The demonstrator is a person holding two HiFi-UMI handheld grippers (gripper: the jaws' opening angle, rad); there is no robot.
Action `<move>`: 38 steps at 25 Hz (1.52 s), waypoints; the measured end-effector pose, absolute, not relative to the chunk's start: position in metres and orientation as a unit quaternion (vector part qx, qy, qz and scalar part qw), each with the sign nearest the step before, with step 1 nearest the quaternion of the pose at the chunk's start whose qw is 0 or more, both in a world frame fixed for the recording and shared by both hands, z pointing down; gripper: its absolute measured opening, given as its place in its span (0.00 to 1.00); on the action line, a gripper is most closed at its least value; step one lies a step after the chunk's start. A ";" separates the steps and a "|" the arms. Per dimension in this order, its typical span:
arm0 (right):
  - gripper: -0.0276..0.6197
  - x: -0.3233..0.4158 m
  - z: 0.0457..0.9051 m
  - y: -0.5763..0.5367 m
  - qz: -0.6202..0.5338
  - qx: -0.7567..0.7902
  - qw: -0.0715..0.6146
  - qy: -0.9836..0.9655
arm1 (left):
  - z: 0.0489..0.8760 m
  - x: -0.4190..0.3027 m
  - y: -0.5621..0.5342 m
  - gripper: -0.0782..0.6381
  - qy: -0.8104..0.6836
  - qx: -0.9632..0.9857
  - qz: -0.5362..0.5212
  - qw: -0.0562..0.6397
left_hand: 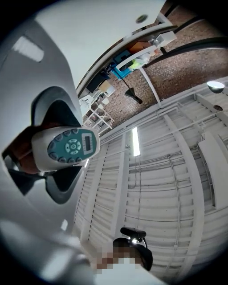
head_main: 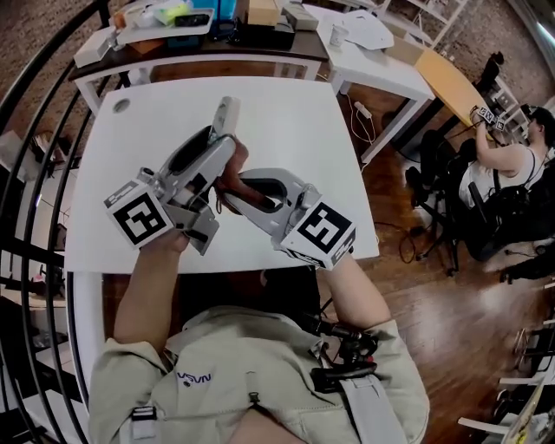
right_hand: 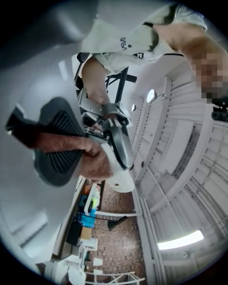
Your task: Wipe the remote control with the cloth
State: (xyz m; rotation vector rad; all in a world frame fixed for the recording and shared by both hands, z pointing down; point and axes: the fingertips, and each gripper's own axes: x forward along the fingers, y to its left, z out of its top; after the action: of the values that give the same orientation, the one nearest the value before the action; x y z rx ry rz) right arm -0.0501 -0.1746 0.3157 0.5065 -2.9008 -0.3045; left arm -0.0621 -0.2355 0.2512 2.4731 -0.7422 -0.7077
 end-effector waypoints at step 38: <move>0.17 0.079 0.457 -0.360 0.080 0.445 0.308 -0.837 | 0.457 -0.062 -0.366 0.52 -0.470 0.821 0.296 0.131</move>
State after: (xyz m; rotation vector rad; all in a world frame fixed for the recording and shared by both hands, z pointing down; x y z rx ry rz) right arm 0.0787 -0.3597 0.4570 1.1769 -2.2129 0.2111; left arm -0.0620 -0.3665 0.4569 2.3848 -1.3635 0.8596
